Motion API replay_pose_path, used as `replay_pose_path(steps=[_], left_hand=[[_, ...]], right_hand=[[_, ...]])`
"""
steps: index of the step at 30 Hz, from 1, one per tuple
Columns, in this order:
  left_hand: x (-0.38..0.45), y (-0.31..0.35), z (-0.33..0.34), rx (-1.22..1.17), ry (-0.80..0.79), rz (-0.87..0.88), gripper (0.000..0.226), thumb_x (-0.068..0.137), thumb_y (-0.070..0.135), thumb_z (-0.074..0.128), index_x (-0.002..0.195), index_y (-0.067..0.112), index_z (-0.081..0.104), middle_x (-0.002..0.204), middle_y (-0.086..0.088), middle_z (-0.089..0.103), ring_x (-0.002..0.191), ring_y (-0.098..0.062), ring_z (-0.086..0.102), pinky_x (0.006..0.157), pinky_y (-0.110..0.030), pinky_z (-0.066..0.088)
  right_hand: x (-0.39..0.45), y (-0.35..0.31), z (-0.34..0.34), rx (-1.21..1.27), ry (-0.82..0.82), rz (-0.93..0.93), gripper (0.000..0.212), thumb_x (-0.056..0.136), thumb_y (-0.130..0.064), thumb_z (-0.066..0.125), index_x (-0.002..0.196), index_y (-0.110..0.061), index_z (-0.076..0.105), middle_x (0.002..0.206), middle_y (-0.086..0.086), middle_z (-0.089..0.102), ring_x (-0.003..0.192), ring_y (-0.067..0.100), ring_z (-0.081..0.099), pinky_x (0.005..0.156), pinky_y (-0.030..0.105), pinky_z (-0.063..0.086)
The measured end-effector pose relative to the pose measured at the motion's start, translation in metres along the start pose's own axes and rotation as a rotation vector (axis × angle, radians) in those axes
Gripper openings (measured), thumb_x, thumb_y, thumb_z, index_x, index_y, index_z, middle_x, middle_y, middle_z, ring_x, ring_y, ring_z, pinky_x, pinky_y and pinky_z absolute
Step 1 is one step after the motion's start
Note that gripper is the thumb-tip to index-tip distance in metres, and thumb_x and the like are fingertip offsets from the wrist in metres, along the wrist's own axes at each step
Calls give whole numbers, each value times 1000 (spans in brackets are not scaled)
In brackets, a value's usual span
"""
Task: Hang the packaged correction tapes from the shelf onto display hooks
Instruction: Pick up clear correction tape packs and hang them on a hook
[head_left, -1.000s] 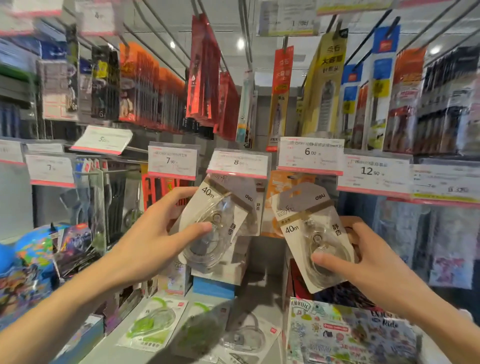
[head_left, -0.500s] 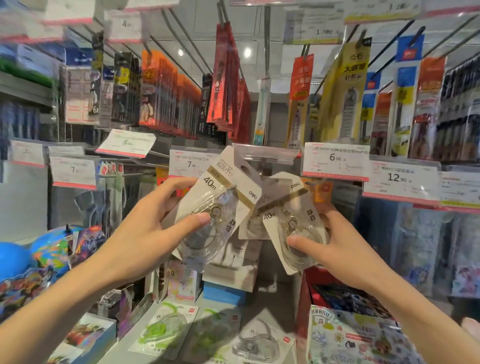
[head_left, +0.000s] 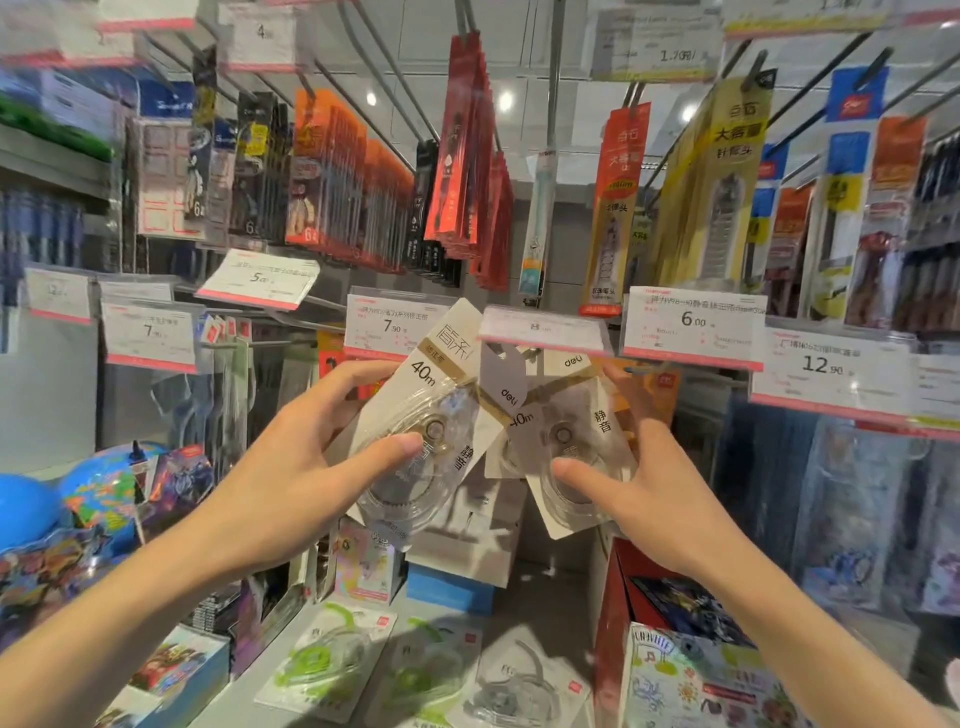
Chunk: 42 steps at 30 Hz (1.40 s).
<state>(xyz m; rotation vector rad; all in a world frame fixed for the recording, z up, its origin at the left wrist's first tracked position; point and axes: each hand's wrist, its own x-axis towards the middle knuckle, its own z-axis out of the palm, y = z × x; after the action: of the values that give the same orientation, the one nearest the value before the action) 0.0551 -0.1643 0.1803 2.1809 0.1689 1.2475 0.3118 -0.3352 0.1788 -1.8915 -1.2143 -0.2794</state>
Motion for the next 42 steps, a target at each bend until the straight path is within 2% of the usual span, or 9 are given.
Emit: replay_pose_path(steps=[4, 8, 12, 18, 21, 29, 32, 36, 42], left_hand=[[-2, -9, 2, -20, -11, -46, 53, 78, 60, 70, 126, 57, 50, 118, 26, 73, 107, -4, 73, 83, -38, 61], [-1, -15, 6, -25, -13, -88, 52, 75, 64, 70, 122, 59, 48, 112, 22, 76, 98, -6, 75, 81, -38, 57], [-1, -17, 9, -23, -17, -145, 53, 71, 66, 69, 118, 55, 49, 109, 17, 78, 87, -8, 76, 67, -31, 56], [-5, -19, 18, -58, -45, -202, 53, 68, 63, 73, 114, 50, 52, 106, 10, 80, 89, -17, 77, 80, -52, 61], [-5, -20, 28, -117, -66, -229, 51, 70, 61, 73, 115, 49, 52, 105, 8, 80, 90, -17, 77, 80, -56, 61], [-1, -18, 78, -191, -27, -205, 34, 81, 46, 79, 112, 45, 64, 107, 16, 79, 96, -6, 75, 70, -26, 59], [4, -17, 89, -147, -13, -183, 28, 89, 40, 74, 116, 37, 70, 105, 19, 78, 102, 1, 71, 89, -28, 57], [12, -11, 93, -104, -45, -114, 14, 93, 38, 69, 102, 48, 72, 101, 30, 76, 97, 8, 71, 82, -14, 56], [37, -1, 78, -272, 27, -133, 35, 90, 54, 62, 115, 30, 64, 94, 6, 79, 72, -16, 76, 66, -34, 61]], right_hand=[[-1, 2, 15, -67, 87, -52, 59, 83, -68, 64, 117, -21, 53, 89, -19, 59, 81, -11, 62, 54, 16, 43], [7, 3, 29, -250, 78, -106, 63, 89, -70, 53, 130, -23, 48, 75, -5, 69, 65, 11, 66, 59, 34, 55], [13, 1, 35, -372, 45, -86, 83, 92, -70, 47, 155, -25, 19, 101, 2, 71, 88, 28, 71, 70, 37, 57], [9, 2, 21, -458, -1, -142, 56, 98, -64, 45, 138, -25, 53, 85, -7, 69, 78, 18, 68, 65, 36, 54], [-3, 1, 16, -288, -39, -145, 37, 94, -64, 50, 108, -34, 68, 84, -17, 68, 76, 4, 67, 70, 26, 56], [-30, -1, 24, 483, -226, 19, 35, 88, -49, 73, 120, -38, 65, 113, -10, 77, 103, 14, 74, 98, 45, 58], [-33, 5, 21, 640, -236, 54, 47, 85, -35, 82, 126, -30, 59, 118, -7, 77, 107, 16, 75, 97, 43, 59], [-36, 16, 15, 722, -196, 73, 49, 81, -26, 84, 124, -26, 59, 117, -1, 78, 107, 20, 76, 90, 31, 62], [-37, 30, -4, 571, -107, 62, 39, 87, -25, 82, 118, -31, 59, 115, -12, 77, 106, 9, 75, 85, 24, 61]])
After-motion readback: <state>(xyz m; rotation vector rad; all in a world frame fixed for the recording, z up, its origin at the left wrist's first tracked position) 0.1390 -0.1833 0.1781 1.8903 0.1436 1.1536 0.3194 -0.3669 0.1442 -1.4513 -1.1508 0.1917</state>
